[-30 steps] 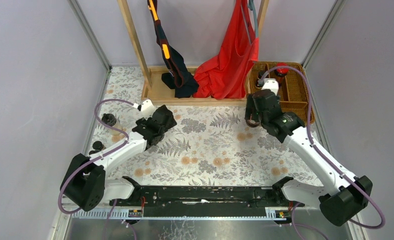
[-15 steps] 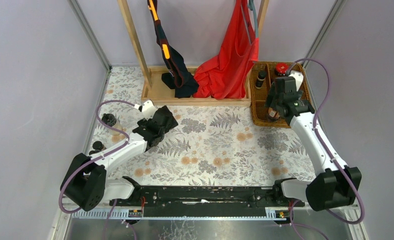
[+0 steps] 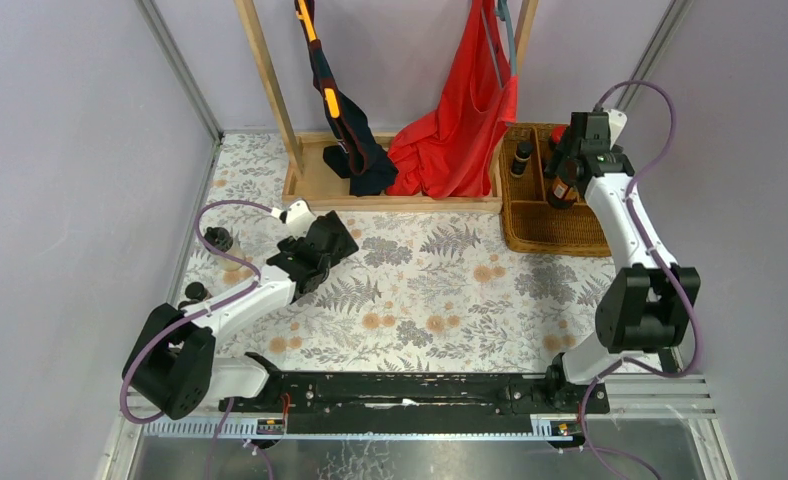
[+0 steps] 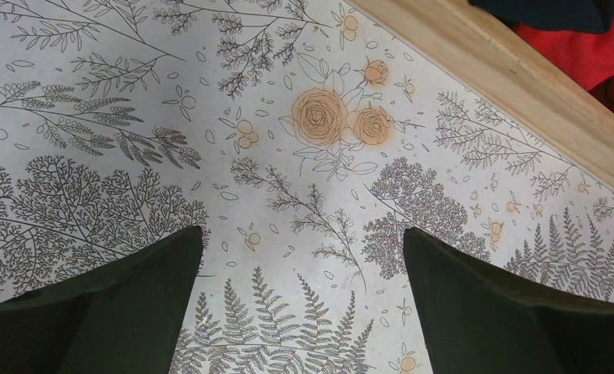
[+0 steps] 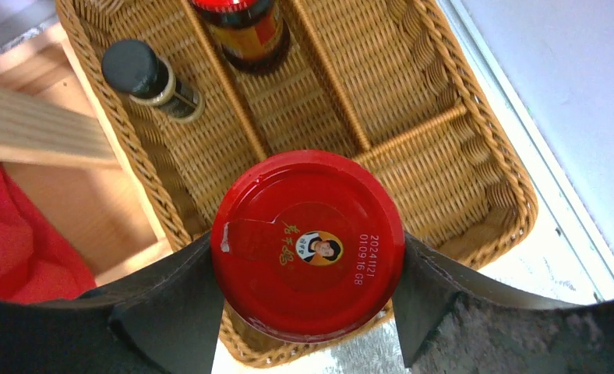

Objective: Organize the condiment bottles
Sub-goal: Place the bottle in the storage box.

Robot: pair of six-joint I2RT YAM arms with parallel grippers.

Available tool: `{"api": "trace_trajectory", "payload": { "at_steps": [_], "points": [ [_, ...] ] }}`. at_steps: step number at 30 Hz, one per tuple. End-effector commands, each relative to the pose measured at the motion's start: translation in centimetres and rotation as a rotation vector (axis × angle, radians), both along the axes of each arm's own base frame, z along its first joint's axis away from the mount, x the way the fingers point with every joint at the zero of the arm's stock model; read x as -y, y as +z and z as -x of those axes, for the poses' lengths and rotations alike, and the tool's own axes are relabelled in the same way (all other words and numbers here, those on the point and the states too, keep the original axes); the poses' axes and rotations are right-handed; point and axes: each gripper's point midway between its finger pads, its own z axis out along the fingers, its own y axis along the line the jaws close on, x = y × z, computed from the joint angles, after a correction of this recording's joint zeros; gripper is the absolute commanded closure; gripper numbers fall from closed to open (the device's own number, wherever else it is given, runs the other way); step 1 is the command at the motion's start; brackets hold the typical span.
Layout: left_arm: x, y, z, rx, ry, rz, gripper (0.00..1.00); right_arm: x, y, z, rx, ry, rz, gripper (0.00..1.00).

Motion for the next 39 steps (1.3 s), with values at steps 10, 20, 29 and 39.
{"api": "trace_trajectory", "payload": {
  "at_steps": [10, 20, 29, 39],
  "points": [
    [0.3, 0.3, -0.9, 0.036, -0.009, 0.011, 0.0, 1.4, 4.9, -8.2, 0.185, -0.035, 0.054, 1.0],
    [0.4, 0.2, -0.9, 0.041, -0.01, 0.014, 0.0, 3.1, 2.7, -11.3, 0.155, -0.051, 0.021, 1.0],
    [0.3, -0.1, -1.0, 0.028, -0.007, 0.0, 0.0, 2.9, -0.4, -12.7, 0.117, -0.042, -0.016, 1.0],
    [0.4, -0.3, -1.1, 0.023, -0.006, -0.002, 0.0, 2.9, -3.9, -12.4, 0.064, -0.047, -0.016, 1.0]
  ]
}}
